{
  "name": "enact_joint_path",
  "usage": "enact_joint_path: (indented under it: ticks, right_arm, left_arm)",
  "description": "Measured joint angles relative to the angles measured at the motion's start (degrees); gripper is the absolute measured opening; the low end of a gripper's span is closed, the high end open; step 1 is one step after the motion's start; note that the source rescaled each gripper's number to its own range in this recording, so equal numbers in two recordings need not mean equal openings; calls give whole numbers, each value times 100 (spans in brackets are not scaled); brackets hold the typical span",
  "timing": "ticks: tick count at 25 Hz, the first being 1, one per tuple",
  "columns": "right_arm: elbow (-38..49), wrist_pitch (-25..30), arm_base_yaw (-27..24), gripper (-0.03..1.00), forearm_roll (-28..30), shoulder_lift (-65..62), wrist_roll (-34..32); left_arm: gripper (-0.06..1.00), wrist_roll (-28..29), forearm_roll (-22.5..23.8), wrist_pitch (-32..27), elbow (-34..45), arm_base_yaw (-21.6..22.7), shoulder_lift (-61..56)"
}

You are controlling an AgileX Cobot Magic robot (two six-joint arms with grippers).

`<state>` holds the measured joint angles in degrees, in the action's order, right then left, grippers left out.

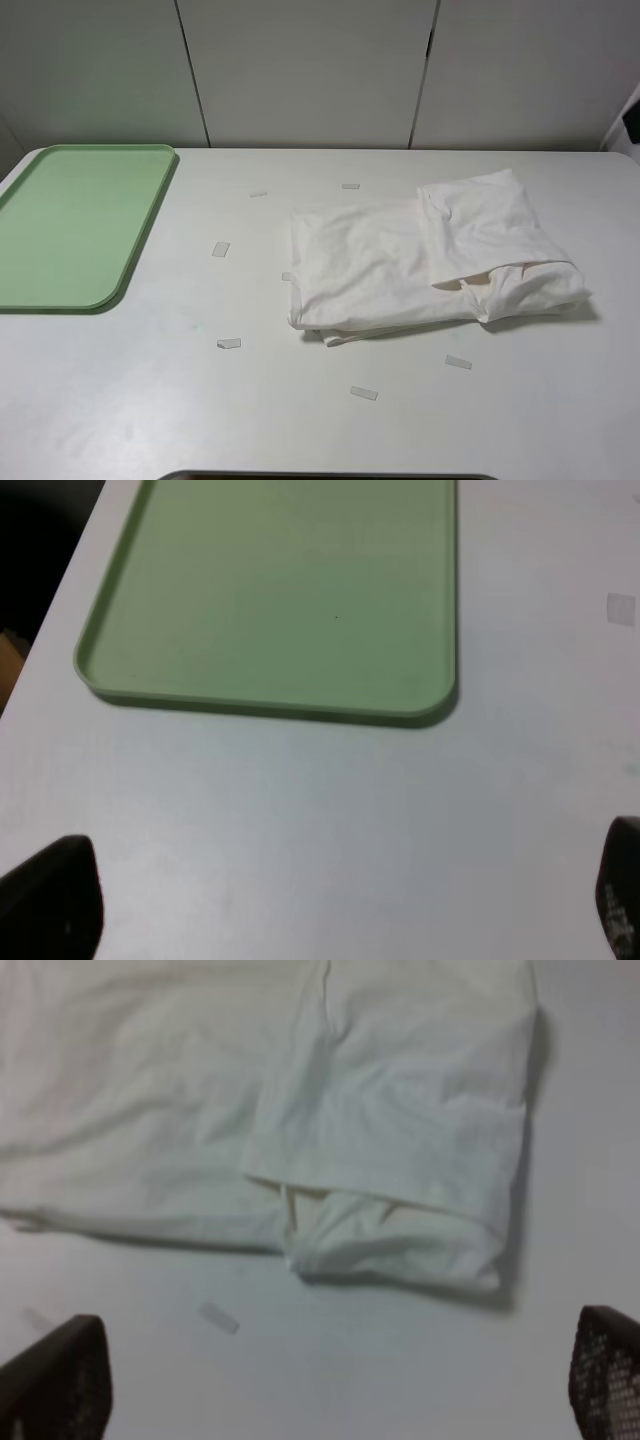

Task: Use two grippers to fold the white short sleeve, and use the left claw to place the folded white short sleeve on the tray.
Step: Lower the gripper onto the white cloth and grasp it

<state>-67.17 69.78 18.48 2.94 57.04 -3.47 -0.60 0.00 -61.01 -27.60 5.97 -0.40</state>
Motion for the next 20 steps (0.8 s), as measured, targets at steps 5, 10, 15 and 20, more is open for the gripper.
enact_joint_path:
  ticks: [5,10,15,20]
  right_arm:
    - [918,12,0,100,-2,-968,11]
    - [1719,25,0,100,-2,-1928,11]
    - [2355,25,0,100,-7,-3110,11]
    - [2835,31,-153,100,-9,-4126,11]
  left_arm:
    - [98,0,0,0,0,0,0]
    - [98,0,0,0,0,0,0]
    - [98,0,0,0,0,0,0]
    - [98,0,0,0,0,0,0]
